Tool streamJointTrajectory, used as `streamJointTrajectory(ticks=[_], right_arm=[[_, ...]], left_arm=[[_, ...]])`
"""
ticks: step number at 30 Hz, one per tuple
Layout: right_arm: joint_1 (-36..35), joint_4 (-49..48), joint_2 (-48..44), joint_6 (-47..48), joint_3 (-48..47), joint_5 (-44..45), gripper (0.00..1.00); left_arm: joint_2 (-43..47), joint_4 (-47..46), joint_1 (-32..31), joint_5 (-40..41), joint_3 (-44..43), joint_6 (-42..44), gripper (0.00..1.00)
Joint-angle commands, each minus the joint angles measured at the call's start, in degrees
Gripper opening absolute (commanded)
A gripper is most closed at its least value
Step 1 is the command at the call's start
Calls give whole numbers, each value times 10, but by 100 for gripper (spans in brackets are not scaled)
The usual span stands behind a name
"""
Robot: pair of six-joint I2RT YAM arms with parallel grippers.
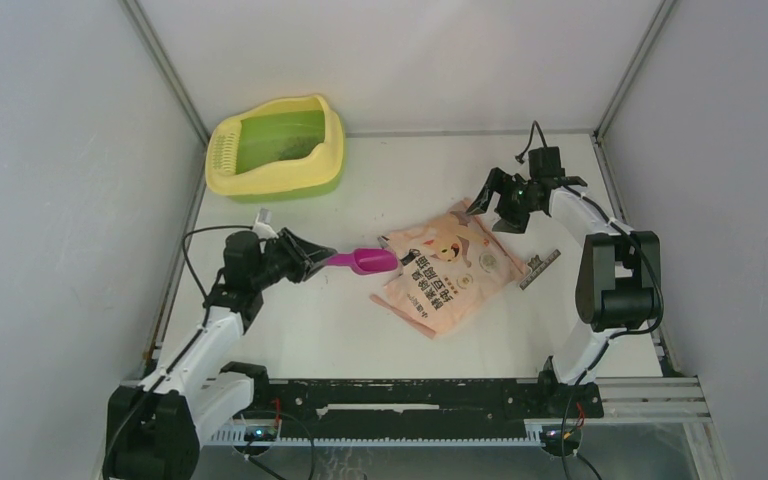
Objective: Fill the litter box with clean litter
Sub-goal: 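Scoop the cat litter from the cat litter bag.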
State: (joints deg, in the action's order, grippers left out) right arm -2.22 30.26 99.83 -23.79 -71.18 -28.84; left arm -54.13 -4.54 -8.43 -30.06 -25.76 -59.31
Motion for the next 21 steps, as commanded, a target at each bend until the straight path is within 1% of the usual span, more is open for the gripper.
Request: streamJointTrajectory(ticks=[1,7,14,21], right_arm=[[3,-12,-23,1,1,-4,94],[4,-13,-22,1,1,-6,94],[5,-10,-20,3,1,-6,94],[5,-10,-17,5,1,-7,94]], left_arm=[[-7,-17,6,2,15,12,4],[-33,-57,12,3,23,-6,4],[-69,-145,17,-11,48,-59,4],[-72,-166,20,-17,58,-71,4]])
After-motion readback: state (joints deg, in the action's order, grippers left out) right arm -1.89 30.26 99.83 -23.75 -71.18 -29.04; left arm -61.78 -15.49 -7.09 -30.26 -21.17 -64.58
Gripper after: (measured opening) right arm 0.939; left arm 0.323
